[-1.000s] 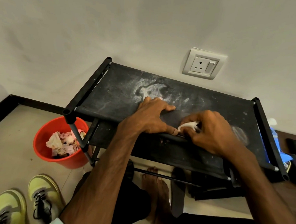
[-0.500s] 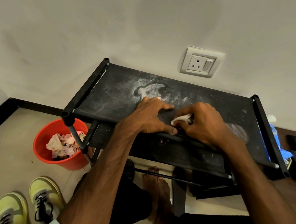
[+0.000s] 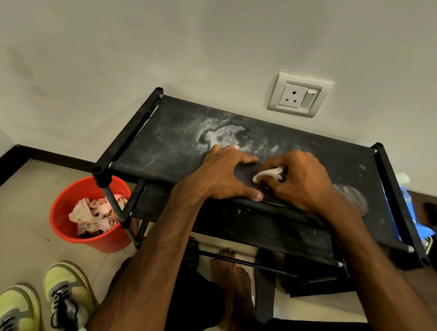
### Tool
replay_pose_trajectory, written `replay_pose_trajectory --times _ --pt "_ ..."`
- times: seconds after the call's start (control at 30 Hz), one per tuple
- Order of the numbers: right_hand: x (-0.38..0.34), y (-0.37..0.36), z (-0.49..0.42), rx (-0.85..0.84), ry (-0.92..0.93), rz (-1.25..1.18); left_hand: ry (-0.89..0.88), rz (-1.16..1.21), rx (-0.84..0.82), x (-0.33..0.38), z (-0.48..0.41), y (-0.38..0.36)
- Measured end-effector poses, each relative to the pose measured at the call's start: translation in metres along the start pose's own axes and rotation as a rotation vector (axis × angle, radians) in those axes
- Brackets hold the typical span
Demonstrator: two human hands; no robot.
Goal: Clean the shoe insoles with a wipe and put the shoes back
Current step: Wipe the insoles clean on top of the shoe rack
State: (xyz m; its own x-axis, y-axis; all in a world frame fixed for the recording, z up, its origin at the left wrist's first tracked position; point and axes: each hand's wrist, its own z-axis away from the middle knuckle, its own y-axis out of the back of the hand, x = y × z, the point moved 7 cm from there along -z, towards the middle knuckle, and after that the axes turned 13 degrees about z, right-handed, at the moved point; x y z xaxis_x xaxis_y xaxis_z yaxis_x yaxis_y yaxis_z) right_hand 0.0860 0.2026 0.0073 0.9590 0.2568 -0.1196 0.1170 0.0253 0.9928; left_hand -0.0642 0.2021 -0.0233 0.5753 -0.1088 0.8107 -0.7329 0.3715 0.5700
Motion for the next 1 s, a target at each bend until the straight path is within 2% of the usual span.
replay_pose_trajectory --times 0.17,0.33,0.43,0.63,0.87,1.0 --pt "0.034 0.008 -0.003 0.032 -0.166 -0.006 0.021 -0.001 -0.001 -0.001 0.001 -0.001" --pt "-0.019 -0.004 -0.011 0.055 0.01 0.012 0.03 0.065 -0.009 0.0 0.003 0.0" --pt "-0.021 -0.005 -0.016 0.059 0.022 -0.002 0.05 0.09 -0.004 -0.001 0.003 0.001" --pt "0.029 0.004 -0.014 0.082 -0.188 0.013 0.055 0.074 0.005 -0.003 0.001 -0.002" --pt "-0.036 -0.01 -0.023 0.139 0.034 -0.025 0.042 0.086 0.034 -0.004 0.0 0.0" --pt "-0.014 -0.007 -0.024 0.127 -0.01 -0.024 0.069 0.1 0.025 -0.006 0.0 -0.003"
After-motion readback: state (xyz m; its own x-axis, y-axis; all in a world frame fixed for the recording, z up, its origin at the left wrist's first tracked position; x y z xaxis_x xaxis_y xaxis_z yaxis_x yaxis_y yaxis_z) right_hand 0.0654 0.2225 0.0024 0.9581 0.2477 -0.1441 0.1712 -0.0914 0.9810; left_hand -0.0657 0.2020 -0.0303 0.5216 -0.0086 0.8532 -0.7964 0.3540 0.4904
